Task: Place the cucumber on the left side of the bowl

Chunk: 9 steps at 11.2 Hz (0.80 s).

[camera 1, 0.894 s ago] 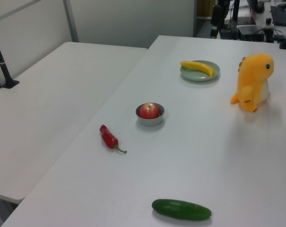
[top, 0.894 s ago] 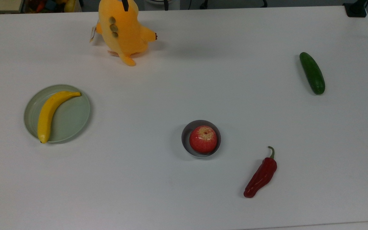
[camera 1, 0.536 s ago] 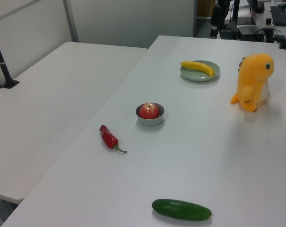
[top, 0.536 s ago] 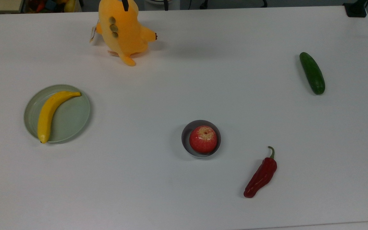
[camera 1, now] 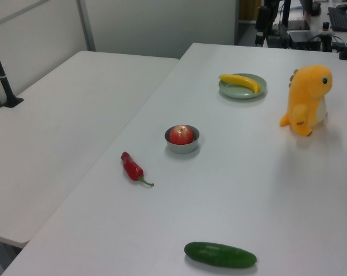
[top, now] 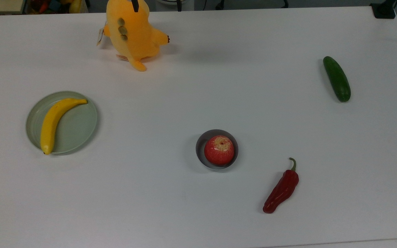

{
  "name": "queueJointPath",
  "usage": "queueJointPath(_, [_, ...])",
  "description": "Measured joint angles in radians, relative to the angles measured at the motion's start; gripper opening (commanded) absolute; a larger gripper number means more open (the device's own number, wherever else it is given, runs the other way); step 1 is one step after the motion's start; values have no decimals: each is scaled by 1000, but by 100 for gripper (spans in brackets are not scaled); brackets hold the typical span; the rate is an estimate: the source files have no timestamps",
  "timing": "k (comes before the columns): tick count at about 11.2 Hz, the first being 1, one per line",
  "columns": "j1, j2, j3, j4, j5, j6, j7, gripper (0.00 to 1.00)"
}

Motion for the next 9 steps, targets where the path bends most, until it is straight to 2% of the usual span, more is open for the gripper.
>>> queueJointPath(9, [2,1,0,-23,0,0,-16,100])
